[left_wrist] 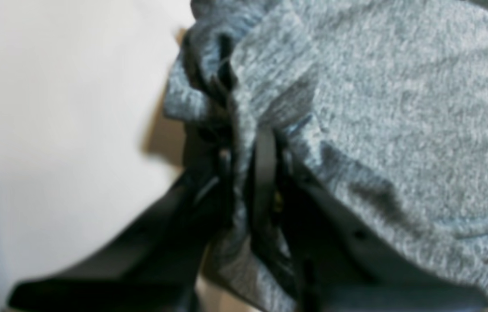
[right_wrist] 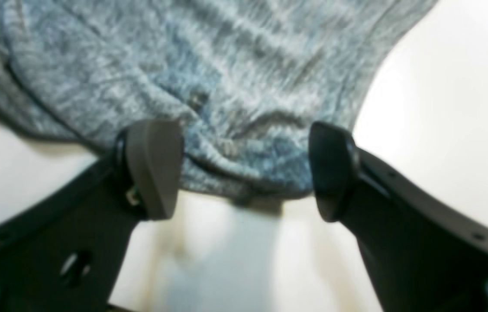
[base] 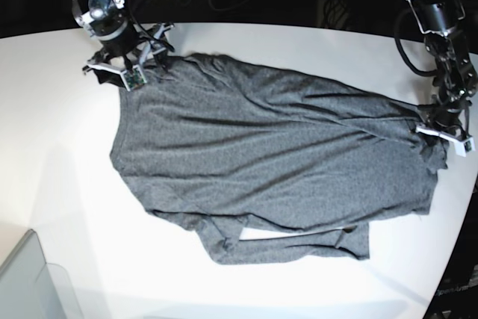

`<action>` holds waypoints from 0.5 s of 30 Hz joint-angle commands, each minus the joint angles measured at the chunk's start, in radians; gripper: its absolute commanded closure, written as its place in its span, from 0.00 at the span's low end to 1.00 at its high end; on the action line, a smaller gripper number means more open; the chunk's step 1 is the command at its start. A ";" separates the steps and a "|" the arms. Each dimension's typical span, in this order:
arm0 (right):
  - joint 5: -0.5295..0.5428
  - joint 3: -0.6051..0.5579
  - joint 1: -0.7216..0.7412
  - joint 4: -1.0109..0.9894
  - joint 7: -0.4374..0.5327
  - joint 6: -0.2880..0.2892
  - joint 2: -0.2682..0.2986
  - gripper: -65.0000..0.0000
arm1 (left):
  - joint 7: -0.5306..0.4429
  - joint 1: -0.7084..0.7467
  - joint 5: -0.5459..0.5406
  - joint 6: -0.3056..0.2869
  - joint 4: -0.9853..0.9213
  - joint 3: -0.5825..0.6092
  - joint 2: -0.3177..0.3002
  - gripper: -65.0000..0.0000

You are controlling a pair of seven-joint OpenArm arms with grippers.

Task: Layout the t-shirt on the table in an organized manner, then fold the t-shirt properly
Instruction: 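Pull the shirt edge with both grippers apart to stretch it flat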

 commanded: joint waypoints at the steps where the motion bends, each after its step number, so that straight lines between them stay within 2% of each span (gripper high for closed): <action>1: 0.014 0.001 0.001 0.004 0.013 -0.004 0.003 0.29 | 0.040 0.002 0.022 0.008 0.003 -0.001 -0.011 1.00; 6: 0.075 0.002 -0.005 -0.004 0.008 -0.004 0.042 0.32 | 0.040 0.005 0.022 0.008 0.003 -0.001 -0.011 1.00; 11: 0.084 0.002 -0.005 -0.031 0.011 -0.004 0.085 0.52 | 0.040 0.027 0.016 0.008 0.003 -0.001 -0.029 1.00; 15: 0.084 0.002 -0.002 -0.033 0.013 -0.004 0.095 0.64 | 0.038 0.031 0.016 0.008 0.003 -0.001 -0.029 1.00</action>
